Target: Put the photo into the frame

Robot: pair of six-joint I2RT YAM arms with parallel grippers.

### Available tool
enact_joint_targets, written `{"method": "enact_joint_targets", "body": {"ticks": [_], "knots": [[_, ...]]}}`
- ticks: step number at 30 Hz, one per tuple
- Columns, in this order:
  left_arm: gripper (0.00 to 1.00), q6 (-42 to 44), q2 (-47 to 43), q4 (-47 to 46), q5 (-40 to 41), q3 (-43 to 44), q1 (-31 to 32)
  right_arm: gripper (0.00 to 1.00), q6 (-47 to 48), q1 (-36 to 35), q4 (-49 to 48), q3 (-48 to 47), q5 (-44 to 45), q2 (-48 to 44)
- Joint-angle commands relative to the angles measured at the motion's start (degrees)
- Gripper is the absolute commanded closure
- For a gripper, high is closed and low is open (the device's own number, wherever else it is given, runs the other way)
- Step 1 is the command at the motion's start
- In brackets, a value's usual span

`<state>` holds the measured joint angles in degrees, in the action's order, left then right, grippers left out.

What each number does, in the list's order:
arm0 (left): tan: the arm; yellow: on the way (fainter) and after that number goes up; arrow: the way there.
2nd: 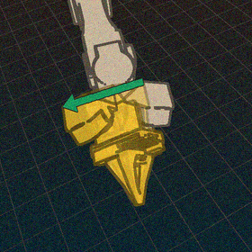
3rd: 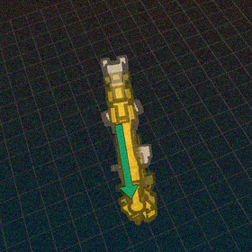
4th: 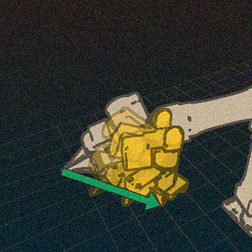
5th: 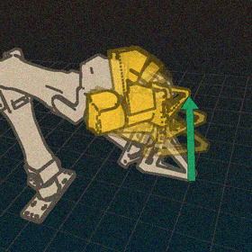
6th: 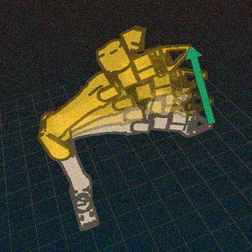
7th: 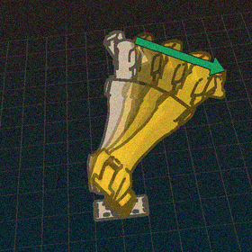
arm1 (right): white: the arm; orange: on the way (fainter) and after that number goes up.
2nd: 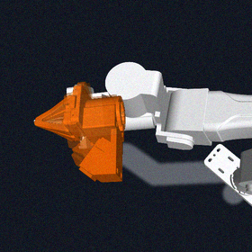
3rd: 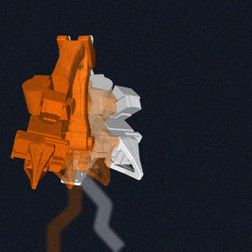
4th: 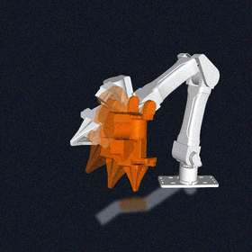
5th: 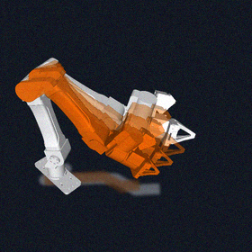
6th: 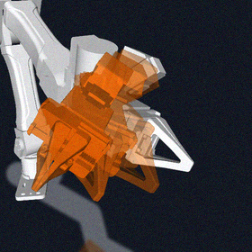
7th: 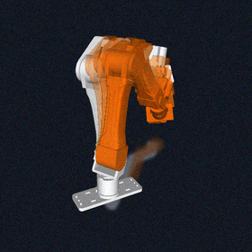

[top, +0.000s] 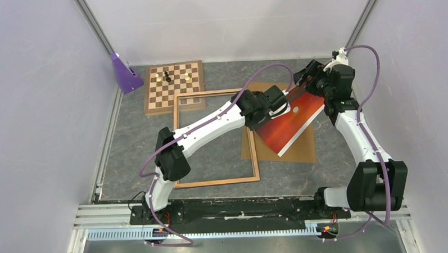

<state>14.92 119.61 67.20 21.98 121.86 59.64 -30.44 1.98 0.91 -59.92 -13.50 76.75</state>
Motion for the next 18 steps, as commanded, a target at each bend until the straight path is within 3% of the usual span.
{"method": "enact_joint_targets", "body": {"ticks": [1,18], "knots": [[0.98,2.2,-1.4,-4.8,7.3,-0.8,1.0,0.21,0.0,0.2,-2.0,3.1,2.0,-3.1],[0.98,3.6,-2.6,-10.4,16.7,-6.7,4.1,0.67,-0.5,4.7,-3.3,8.4,-1.9,-6.7]]}}
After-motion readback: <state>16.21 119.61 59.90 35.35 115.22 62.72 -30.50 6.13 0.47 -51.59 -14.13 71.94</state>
